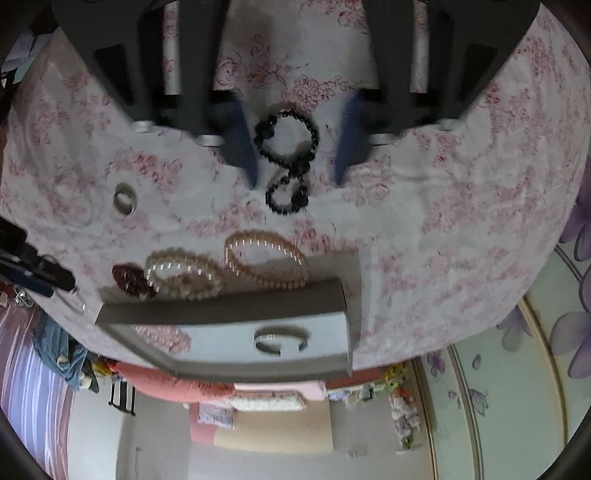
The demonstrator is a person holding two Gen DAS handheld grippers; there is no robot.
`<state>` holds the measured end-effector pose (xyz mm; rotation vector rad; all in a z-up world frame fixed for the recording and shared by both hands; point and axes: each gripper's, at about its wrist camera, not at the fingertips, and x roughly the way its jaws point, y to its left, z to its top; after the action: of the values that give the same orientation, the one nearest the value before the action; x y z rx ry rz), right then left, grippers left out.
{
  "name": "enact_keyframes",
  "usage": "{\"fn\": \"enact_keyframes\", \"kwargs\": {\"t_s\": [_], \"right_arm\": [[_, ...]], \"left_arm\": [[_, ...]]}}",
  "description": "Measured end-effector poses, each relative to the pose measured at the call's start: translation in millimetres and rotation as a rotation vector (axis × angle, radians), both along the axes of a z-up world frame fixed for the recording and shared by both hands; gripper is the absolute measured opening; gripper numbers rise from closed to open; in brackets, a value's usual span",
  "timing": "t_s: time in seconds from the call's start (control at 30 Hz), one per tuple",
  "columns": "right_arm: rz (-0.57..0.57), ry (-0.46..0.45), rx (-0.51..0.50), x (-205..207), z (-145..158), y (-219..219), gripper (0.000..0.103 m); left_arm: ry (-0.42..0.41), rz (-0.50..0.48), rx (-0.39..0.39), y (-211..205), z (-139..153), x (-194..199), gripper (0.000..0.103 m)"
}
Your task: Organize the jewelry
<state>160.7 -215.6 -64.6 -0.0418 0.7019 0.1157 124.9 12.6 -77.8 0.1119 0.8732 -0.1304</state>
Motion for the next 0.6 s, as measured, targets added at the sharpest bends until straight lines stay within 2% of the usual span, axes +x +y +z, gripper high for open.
{"fn": "enact_keyframes", "kwargs": {"t_s": [0.07,0.3,0.6], "right_arm": [[-0.003,0.001,0.001,0,0,0,0.069],[-0.019,-0.027,0.033,-5,5,-4,0.069],[-0.029,-0.146,0.082,-23,30,-7,0.069]], "left_arm": [[-0.001,-0.010,0.002,-1,1,-2,0.012],[-0.065,0.017,-0.050,9,14,-9,0.012],[-0.245,0.043,-0.127,8,58,-24,0.012]]}}
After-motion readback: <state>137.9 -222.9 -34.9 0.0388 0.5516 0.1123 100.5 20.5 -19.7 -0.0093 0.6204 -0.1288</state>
